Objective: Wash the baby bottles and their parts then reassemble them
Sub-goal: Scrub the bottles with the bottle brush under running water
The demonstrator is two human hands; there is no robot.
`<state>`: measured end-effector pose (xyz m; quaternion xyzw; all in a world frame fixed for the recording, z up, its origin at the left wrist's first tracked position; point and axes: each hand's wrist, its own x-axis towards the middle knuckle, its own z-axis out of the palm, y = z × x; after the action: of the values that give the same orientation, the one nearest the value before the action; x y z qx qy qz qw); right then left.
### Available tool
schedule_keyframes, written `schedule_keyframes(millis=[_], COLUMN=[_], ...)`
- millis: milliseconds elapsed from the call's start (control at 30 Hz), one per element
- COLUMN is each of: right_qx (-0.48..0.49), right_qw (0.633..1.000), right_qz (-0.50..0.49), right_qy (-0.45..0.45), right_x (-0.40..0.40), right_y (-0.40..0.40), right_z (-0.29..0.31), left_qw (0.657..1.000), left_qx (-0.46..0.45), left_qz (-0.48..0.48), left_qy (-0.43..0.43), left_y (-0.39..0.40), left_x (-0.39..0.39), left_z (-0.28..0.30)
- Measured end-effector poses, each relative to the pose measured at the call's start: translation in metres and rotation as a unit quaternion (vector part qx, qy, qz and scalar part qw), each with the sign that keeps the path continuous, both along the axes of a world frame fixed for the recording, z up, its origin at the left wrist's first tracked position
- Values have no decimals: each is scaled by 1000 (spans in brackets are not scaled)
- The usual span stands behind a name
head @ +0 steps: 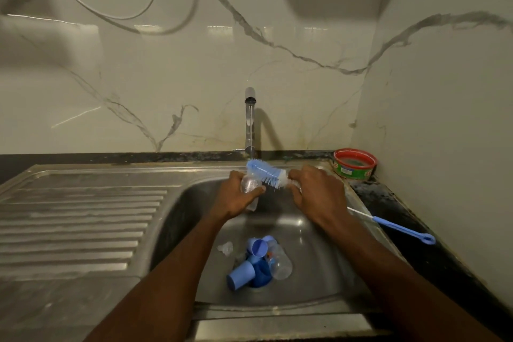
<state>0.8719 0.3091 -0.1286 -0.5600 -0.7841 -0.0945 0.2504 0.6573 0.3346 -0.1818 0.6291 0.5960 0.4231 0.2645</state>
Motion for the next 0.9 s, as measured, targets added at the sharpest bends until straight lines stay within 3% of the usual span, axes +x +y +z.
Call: schedule_keyframes(millis=[133, 333, 467, 633, 900], right_qx=[-3, -18, -5, -19, 11], right_qw=[999, 1000, 999, 1000, 999], right_qz=[44, -15, -27, -10, -41], right_qy=[24, -20, -27, 7, -26], right_x=[-27, -15, -3, -25, -3], right_y=[-4, 1, 0, 4, -4], right_z=[5, 7, 3, 3, 2], left_qw=[997, 999, 1000, 991, 999], left_qx=[7, 21, 22, 46, 9], left_qz=[-73, -29, -8, -103, -12], left_qy=[11, -24, 7, 72, 37], left_y=[-4, -1, -4, -15, -5], left_x=[16, 10, 13, 23, 4], left_z=[4, 1, 5, 7, 6])
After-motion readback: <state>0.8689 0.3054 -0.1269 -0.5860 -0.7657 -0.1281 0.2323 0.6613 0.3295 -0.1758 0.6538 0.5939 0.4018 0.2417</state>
